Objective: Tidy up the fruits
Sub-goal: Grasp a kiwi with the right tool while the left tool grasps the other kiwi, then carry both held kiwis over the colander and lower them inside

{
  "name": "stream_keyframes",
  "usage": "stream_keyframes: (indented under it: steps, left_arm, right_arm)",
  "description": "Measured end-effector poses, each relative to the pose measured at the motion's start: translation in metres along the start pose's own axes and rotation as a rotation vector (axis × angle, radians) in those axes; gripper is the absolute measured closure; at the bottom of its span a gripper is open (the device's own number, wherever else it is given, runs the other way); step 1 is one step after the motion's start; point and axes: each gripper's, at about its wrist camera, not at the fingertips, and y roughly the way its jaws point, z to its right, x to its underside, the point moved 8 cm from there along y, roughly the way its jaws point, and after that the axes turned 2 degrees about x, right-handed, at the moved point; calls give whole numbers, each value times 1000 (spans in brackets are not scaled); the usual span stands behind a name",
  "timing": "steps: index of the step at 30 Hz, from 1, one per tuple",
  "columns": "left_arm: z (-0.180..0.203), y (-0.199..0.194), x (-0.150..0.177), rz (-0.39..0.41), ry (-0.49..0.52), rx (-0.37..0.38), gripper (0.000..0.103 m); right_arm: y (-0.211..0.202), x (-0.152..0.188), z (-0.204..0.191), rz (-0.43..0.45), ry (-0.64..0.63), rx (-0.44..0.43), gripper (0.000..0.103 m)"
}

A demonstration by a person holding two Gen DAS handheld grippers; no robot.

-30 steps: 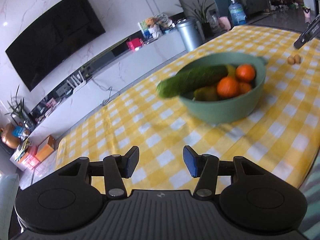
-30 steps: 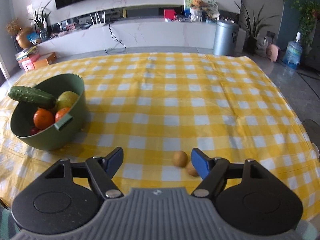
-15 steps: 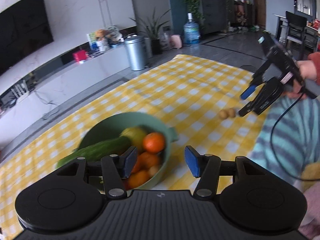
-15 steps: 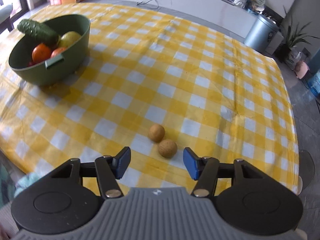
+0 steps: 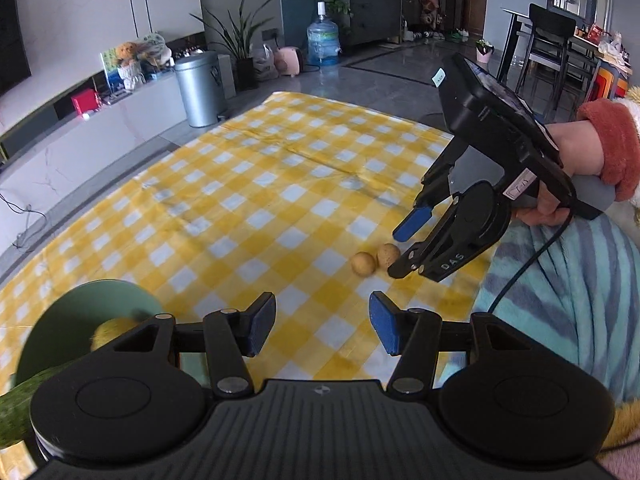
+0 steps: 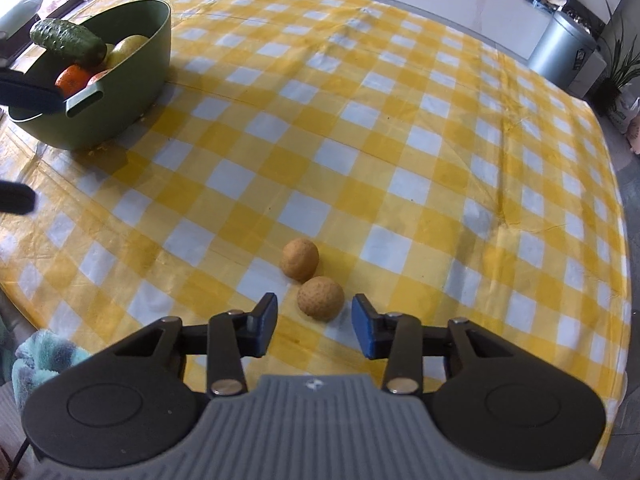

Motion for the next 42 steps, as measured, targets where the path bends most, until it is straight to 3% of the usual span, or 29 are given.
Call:
stream_keyframes:
  steps: [14, 21, 25, 36, 42]
  left_arm:
    - [14, 89, -11, -89, -12, 80, 43]
    - [25, 116, -14, -115, 65, 76, 47]
    - [29, 130, -12, -135, 92, 69, 55]
    - [33, 141, -11, -129, 54, 63, 74]
    - [33, 133, -9, -111, -8, 6, 75]
  right_arm:
    - [16, 3, 17, -33, 168, -137, 78]
    - [7, 8, 26, 3, 203, -72, 78]
    - [5, 10, 36, 18, 269, -71, 78]
    - [8, 9, 39, 17, 331, -102, 78]
    - [6, 9, 41, 33, 345, -92, 78]
